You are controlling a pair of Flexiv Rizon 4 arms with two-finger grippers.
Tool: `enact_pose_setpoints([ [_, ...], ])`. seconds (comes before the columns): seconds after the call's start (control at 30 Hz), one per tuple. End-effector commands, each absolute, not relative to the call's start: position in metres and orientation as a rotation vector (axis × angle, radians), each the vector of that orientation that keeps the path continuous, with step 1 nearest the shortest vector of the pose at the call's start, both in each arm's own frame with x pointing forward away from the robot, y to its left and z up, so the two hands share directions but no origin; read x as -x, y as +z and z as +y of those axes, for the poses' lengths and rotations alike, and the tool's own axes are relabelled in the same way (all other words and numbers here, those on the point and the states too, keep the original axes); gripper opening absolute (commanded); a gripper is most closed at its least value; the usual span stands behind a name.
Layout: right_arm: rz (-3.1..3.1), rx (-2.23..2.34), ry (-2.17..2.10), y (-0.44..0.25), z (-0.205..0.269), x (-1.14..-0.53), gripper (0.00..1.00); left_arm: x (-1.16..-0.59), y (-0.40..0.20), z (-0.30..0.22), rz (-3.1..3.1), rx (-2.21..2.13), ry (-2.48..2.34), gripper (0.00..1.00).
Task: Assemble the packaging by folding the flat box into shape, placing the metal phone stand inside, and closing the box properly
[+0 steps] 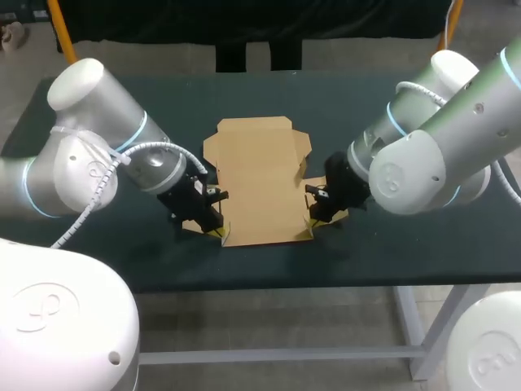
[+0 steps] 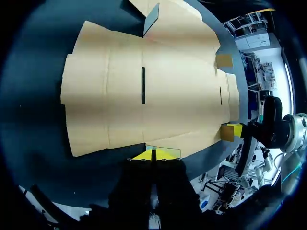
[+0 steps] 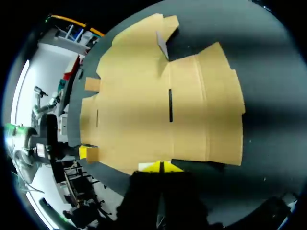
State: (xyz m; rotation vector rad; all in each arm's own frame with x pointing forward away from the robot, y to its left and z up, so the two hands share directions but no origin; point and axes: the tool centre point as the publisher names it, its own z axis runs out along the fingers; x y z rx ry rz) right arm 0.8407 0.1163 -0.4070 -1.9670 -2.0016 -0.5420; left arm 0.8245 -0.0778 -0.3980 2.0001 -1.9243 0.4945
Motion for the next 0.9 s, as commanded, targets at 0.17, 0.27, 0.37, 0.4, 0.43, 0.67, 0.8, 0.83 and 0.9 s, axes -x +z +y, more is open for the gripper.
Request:
enact_pose_setpoints([
  [0.17, -2.044, 2.040, -0.485, -0.4102, 0.1248, -0.8371, 0.00, -0.8204, -0.4002, -0.0826, -1.904, -2.059, 0.511, 0.00],
  [0.27, -2.037, 2.050, -0.476, -0.4113, 0.1245, -0.8383, 0.00, -0.8208, -0.4004, -0.0805, -1.879, -2.067, 0.527, 0.00],
  [0.37, -2.032, 2.057, -0.470, -0.4115, 0.1242, -0.8387, 0.00, -0.8217, -0.3997, -0.0780, -1.858, -2.071, 0.537, 0.00],
  [0.4, -2.032, 2.057, -0.470, -0.4115, 0.1242, -0.8387, 0.00, -0.8217, -0.3997, -0.0780, -1.858, -2.071, 0.537, 0.00],
  [0.43, -2.032, 2.057, -0.470, -0.4115, 0.1242, -0.8387, 0.00, -0.8217, -0.3997, -0.0780, -1.858, -2.071, 0.537, 0.00],
  [0.67, -2.032, 2.057, -0.470, -0.4115, 0.1242, -0.8387, 0.00, -0.8217, -0.3997, -0.0780, -1.858, -2.071, 0.537, 0.00],
  [0.8, -2.032, 2.057, -0.470, -0.4115, 0.1242, -0.8387, 0.00, -0.8217, -0.3997, -0.0780, -1.858, -2.071, 0.537, 0.00],
  [0.83, -2.032, 2.057, -0.470, -0.4115, 0.1242, -0.8387, 0.00, -0.8217, -0.3997, -0.0780, -1.858, -2.071, 0.537, 0.00],
  [0.9, -2.032, 2.061, -0.467, -0.4114, 0.1251, -0.8391, 0.00, -0.8217, -0.3997, -0.0780, -1.858, -2.071, 0.537, 0.00],
])
